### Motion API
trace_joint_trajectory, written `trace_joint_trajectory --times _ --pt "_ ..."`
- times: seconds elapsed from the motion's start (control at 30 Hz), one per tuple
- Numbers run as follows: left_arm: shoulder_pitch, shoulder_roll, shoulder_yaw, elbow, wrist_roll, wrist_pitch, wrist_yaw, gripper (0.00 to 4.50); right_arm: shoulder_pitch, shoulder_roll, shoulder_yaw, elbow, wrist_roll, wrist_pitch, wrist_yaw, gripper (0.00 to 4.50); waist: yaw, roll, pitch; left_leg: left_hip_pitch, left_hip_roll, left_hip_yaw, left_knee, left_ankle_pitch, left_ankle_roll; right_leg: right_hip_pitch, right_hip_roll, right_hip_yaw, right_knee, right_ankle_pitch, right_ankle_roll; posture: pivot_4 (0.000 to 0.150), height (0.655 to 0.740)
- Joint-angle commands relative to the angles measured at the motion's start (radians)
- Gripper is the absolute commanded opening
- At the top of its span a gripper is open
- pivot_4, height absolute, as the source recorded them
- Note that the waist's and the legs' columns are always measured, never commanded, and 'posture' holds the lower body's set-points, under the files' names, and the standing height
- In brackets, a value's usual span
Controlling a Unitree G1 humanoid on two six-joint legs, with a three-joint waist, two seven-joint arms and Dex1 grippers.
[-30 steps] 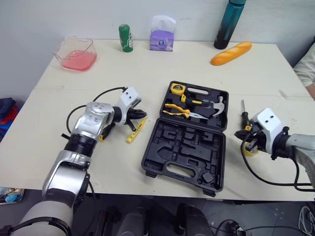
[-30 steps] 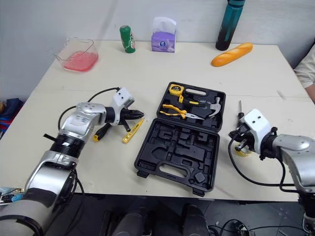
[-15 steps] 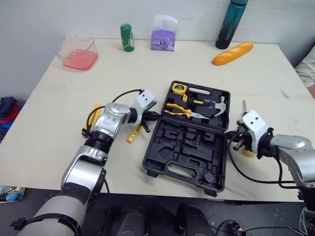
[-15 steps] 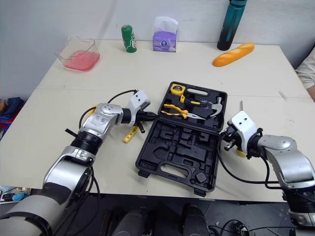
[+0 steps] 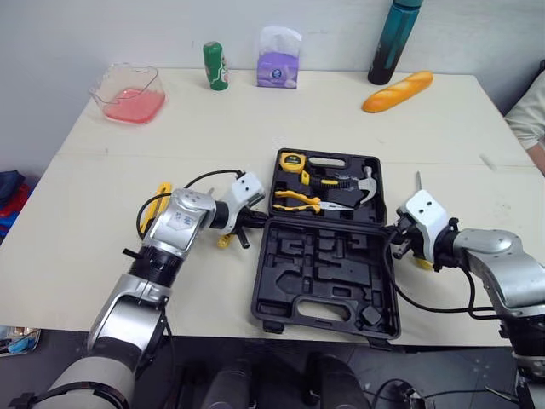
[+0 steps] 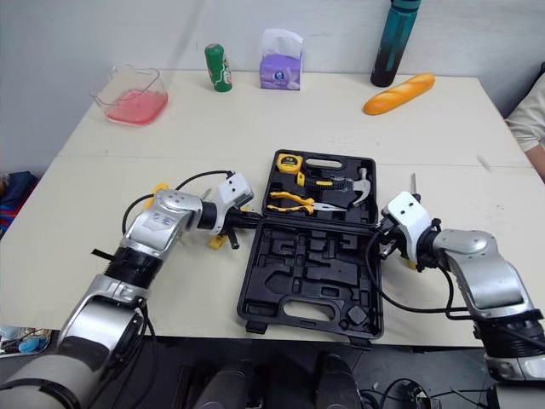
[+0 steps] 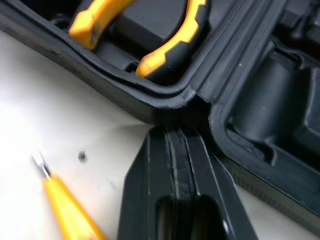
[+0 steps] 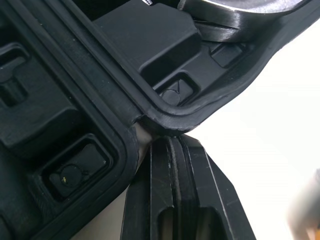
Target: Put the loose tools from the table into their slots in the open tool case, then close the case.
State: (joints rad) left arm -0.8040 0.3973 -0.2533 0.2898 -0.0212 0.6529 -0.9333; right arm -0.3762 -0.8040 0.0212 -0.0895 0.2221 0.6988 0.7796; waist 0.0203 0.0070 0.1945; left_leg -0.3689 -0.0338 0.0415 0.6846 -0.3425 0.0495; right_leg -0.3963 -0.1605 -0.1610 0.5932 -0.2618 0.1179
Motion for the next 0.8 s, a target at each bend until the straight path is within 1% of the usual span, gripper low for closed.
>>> trace_joint_trajectory --times 0.03,0.17,0.27,0.33,0.4,0.43,0.53,0.57,0.6,0.63,0.67,0.7,0.8 --pt "0.031 -0.028 -0.034 -0.114 -0.018 0.042 0.008 0.00 -0.057 0.042 0.039 -0.044 0.016 -0.057 0.039 0.06 -0.001 0.000 0.000 0.000 0.000 0.000 0.000 0.000 0.000 0.000 0.000 0.000 0.000 0.000 0.000 0.150 0.7314" --pt "0.047 -0.021 -0.015 -0.149 -0.024 0.082 0.037 0.00 -0.052 0.026 0.030 -0.027 -0.010 -0.068 0.054 0.06 -0.001 0.000 0.000 0.000 0.000 0.000 0.000 0.000 0.000 0.000 0.000 0.001 0.000 0.000 0.000 0.150 0.7314" --pt "0.062 -0.005 0.003 -0.155 -0.029 0.095 0.046 0.00 -0.027 -0.009 0.007 -0.031 -0.030 -0.080 0.062 0.06 0.000 0.000 0.000 0.000 0.000 0.000 0.000 0.000 0.000 0.000 0.000 0.001 0.000 0.000 0.000 0.150 0.7314" --pt "0.077 0.032 0.052 -0.166 -0.048 0.098 0.038 0.00 0.010 -0.061 -0.043 -0.041 -0.028 -0.085 0.078 0.06 0.004 0.000 0.000 0.000 0.000 0.000 0.000 0.000 0.000 0.000 0.000 0.001 0.000 0.000 0.000 0.150 0.7314" --pt "0.089 0.074 0.114 -0.182 -0.086 0.105 0.022 0.68 0.050 -0.115 -0.108 -0.043 -0.014 -0.088 0.098 0.00 0.004 0.000 0.000 -0.001 0.000 0.000 0.000 0.000 0.000 0.000 0.000 0.001 -0.001 0.000 0.000 0.150 0.7314" --pt "0.100 0.114 0.177 -0.197 -0.133 0.110 -0.009 1.01 0.080 -0.145 -0.177 -0.043 0.013 -0.087 0.124 0.00 0.005 0.000 0.000 -0.001 0.000 -0.001 0.000 0.000 0.000 0.000 0.000 0.001 -0.001 0.000 0.000 0.150 0.7314" --pt "0.136 0.212 0.317 -0.256 -0.272 0.150 -0.093 2.35 0.150 -0.200 -0.333 -0.051 0.103 -0.067 0.196 0.00 0.005 0.000 0.000 -0.001 0.000 -0.001 0.000 0.000 0.000 0.000 0.000 0.001 -0.001 0.000 0.000 0.150 0.7314" --pt "0.154 0.243 0.352 -0.283 -0.312 0.179 -0.112 2.87 0.174 -0.211 -0.377 -0.056 0.131 -0.052 0.219 0.00 0.004 0.000 0.000 -0.001 0.000 -0.001 0.000 0.000 0.000 0.000 0.000 0.001 -0.001 0.000 0.000 0.150 0.7314" --pt "0.211 0.314 0.423 -0.323 -0.361 0.207 -0.159 3.36 0.225 -0.229 -0.464 -0.061 0.175 -0.029 0.274 0.32 0.004 0.000 0.000 -0.001 0.001 -0.001 0.000 0.000 0.000 0.000 0.000 0.001 -0.001 0.000 0.000 0.150 0.7314" --pt "0.256 0.365 0.474 -0.355 -0.397 0.226 -0.189 3.89 0.265 -0.242 -0.527 -0.067 0.207 -0.014 0.313 0.69 0.003 0.000 0.000 0.000 0.001 -0.002 0.000 0.000 0.000 0.001 0.000 0.001 -0.001 0.000 0.000 0.150 0.7314" --pt "0.306 0.413 0.522 -0.376 -0.426 0.237 -0.217 4.32 0.305 -0.252 -0.584 -0.072 0.232 -0.003 0.350 0.97 0.002 0.000 0.000 0.000 0.001 -0.002 -0.001 0.000 -0.001 0.001 0.000 0.002 -0.002 0.000 0.000 0.150 0.7314" --pt "0.384 0.467 0.593 -0.388 -0.444 0.244 -0.243 4.50 0.360 -0.260 -0.657 -0.074 0.245 0.005 0.386 1.41 0.002 0.000 0.000 0.001 0.001 -0.002 -0.002 -0.001 -0.001 0.002 0.000 0.003 -0.003 0.000 0.000 0.150 0.7314" --pt "0.604 0.572 0.783 -0.371 -0.465 0.231 -0.289 4.50 0.494 -0.272 -0.815 -0.065 0.237 0.003 0.437 2.98 0.002 0.001 0.001 0.001 0.002 -0.002 -0.003 -0.001 -0.001 0.002 0.000 0.002 -0.004 0.000 -0.001 0.150 0.7314"
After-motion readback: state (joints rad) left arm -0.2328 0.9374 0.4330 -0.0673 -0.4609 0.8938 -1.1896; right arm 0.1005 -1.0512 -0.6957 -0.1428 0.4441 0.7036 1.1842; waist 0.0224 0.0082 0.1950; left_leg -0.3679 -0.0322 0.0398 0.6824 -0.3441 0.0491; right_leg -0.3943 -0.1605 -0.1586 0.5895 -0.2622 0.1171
